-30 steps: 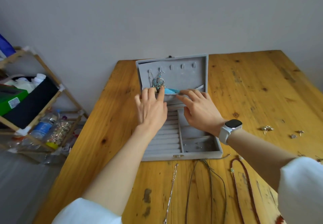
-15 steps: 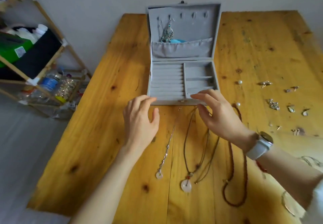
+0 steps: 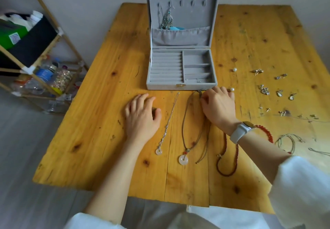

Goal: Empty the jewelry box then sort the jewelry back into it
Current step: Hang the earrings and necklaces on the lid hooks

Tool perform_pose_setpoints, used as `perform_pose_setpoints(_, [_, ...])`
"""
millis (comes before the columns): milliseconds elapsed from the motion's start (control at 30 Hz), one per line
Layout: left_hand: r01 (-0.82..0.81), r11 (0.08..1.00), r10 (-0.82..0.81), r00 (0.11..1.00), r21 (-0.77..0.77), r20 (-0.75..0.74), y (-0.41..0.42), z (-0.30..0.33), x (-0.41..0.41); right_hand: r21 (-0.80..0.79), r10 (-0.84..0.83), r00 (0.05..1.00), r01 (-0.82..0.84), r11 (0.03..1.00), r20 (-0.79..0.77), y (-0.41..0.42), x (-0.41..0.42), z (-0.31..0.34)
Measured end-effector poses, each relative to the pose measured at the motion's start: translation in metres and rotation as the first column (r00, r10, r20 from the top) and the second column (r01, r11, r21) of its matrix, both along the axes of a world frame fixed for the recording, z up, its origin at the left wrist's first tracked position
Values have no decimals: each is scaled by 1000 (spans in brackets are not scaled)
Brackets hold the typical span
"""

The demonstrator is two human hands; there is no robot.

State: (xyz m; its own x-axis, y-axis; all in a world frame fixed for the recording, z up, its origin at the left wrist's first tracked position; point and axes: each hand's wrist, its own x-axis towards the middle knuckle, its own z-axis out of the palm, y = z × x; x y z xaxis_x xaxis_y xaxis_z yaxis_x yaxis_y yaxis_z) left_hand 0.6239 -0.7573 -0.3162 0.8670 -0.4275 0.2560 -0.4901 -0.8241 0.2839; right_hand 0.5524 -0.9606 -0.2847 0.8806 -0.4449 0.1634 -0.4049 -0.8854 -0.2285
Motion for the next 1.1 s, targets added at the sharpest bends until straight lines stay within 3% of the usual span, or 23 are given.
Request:
perform_pose_setpoints(67, [2,1000,-2,1000,-10,-11,0,0,-1,27,64,997,-65,998,30,0,1,2])
perform_pose_setpoints(133, [-4,999,2,999,-48,-38,1,1,-1,194,142,983,-162,968,112,1,1,12])
perform_pose_setpoints(200, [-43,992,32,996,-120,-85,-1,4,1,390,190,961,-257,884,201,2,2,34])
perform_pose_setpoints(267, [-109,971,77,985,-212,-156,-6,13,5,487,220,932,-340,805,286,0,7,62])
perform_pose_setpoints(367, [-148,898,50,970,-415,-237,-22,37,14,544,252,889,-436,717,381,-2,16,108])
perform_pose_setpoints(567, [53,878,-110,990,-475,-92,-69,104,54,520,265,840,-509,686,473,-20,46,180])
perform_pose_setpoints(667, [183,896,-197,980,-404,6,-93,130,81,503,170,810,-498,706,562,-38,71,204])
perform_pose_setpoints(833, [257,964,-256,967,-74,20,-134,133,116,556,-23,758,-456,695,652,-65,116,227])
perform_pose_setpoints(967, [249,957,-262,962,151,70,-158,116,134,578,-63,741,-465,671,669,-78,143,226])
perform_pose_setpoints(1100, [185,958,-216,968,221,128,-169,103,145,580,-54,714,-519,627,698,-84,162,221])
